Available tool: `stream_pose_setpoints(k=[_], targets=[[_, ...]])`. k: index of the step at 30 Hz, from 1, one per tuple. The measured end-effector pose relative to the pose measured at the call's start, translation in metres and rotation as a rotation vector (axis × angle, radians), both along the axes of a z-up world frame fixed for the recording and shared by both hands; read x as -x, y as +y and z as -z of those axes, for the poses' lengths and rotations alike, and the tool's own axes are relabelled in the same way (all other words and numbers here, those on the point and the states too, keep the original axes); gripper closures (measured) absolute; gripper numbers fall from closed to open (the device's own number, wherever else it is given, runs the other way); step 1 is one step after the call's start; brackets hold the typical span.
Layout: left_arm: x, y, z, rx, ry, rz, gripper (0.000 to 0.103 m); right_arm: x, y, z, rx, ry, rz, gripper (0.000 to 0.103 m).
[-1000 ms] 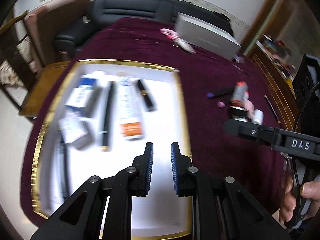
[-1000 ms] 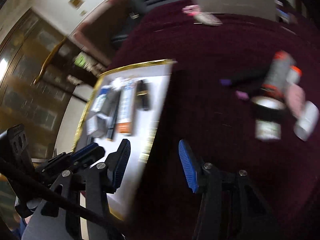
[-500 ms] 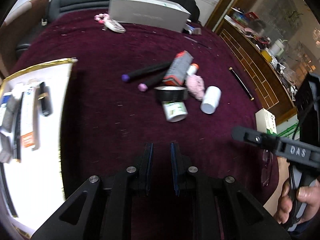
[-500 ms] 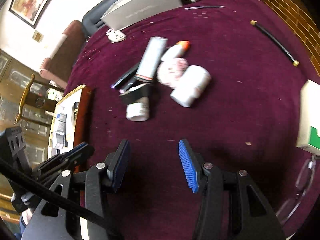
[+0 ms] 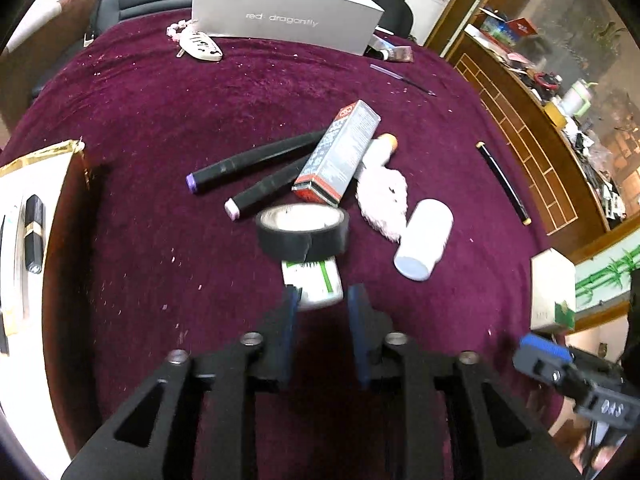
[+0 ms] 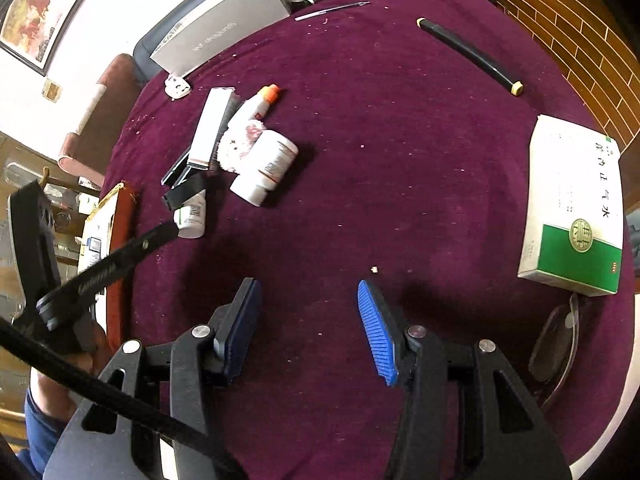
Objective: Organize objects
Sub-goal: 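Move both tools back over the table toward the bottles, then grasp the green-label pill bottle with left tool while right grasps white bottle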
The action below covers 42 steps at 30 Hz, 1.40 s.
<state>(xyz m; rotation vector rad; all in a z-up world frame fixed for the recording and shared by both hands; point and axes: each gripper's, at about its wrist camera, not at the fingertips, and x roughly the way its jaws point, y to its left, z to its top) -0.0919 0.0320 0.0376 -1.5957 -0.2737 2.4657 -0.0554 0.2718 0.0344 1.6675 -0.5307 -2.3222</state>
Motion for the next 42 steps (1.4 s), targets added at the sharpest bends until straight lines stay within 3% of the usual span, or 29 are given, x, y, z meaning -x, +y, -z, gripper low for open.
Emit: stream_pose_setpoints(k=[1,4,8,13,15,18,22,31,35,38,42], targets=[[0.005,0.003,0.002,0.011,-0.001,0.001,0.069,0.000,0.002,0.001,-0.002,-0.001,-0.001,0.053],[0.020,0.010,0.009,0.052,-0.002,0.008,0.069,0.000,0.008,0.003,-0.004,-0.006,-0.002,0.053],[0.037,0.011,0.025,0.042,-0.023,0.024,0.070,0.003,0.009,0.007,0.002,-0.015,-0.006,0.053],[0.010,0.000,0.025,0.042,-0.011,0.034,0.075,0.012,0.000,0.002,0.018,-0.005,-0.016,0.053],[-0.017,-0.005,0.024,0.004,-0.040,0.064,0.075,0.017,-0.008,0.001,0.032,-0.003,-0.019,0.053],[-0.061,-0.015,0.019,-0.153,-0.112,0.137,0.075,0.024,-0.020,0.000,0.049,-0.005,-0.019,0.053],[-0.094,-0.032,0.015,-0.063,-0.081,0.125,0.075,0.039,-0.035,0.003,0.062,-0.013,-0.002,0.053],[-0.114,-0.048,0.013,0.072,-0.011,0.110,0.075,0.085,-0.061,0.019,-0.019,-0.046,0.073,0.054],[-0.113,-0.049,0.014,0.097,0.001,0.119,0.074,0.097,-0.065,0.032,-0.061,-0.075,0.107,0.055],[-0.108,-0.049,0.016,0.113,0.004,0.121,0.075,0.101,-0.067,0.032,-0.089,-0.046,0.085,0.068],[-0.104,-0.050,0.022,0.120,-0.012,0.126,0.075,0.085,-0.063,0.030,-0.084,-0.035,0.045,0.068]])
